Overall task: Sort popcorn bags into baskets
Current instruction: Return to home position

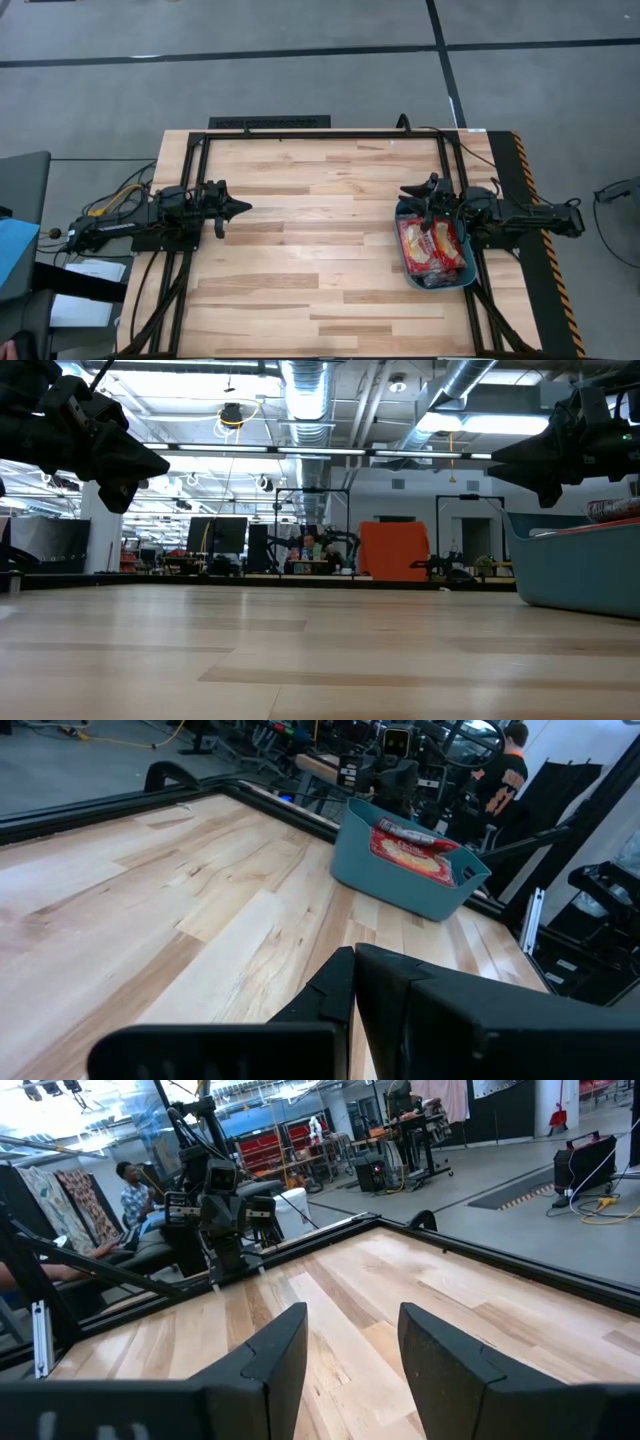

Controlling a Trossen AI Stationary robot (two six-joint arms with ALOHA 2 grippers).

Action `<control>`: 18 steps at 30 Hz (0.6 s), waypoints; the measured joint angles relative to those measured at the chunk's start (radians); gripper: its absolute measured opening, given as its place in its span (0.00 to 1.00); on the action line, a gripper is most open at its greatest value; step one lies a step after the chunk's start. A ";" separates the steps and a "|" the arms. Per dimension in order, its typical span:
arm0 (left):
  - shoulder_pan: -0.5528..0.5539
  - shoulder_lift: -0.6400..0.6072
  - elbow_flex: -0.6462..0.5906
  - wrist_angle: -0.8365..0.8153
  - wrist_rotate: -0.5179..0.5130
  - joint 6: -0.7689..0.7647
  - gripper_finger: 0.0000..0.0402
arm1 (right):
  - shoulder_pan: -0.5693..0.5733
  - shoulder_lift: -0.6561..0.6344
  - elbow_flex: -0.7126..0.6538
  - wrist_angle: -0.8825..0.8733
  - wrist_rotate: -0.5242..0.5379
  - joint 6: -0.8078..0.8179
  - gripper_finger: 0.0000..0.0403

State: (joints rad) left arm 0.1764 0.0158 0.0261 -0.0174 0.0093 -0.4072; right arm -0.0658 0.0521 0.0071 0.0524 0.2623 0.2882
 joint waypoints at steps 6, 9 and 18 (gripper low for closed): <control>0.000 0.000 0.000 0.000 -0.003 0.000 0.00 | 0.000 0.000 0.000 0.000 0.000 0.000 0.46; 0.000 0.000 0.000 0.000 -0.003 0.000 0.00 | 0.000 0.000 0.000 0.000 0.000 0.000 0.46; 0.000 0.000 0.000 0.000 -0.002 0.000 0.00 | 0.000 0.000 0.000 0.000 0.000 0.000 0.43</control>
State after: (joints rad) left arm 0.1764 0.0158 0.0261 -0.0174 0.0071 -0.4072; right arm -0.0661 0.0522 0.0071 0.0522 0.2623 0.2882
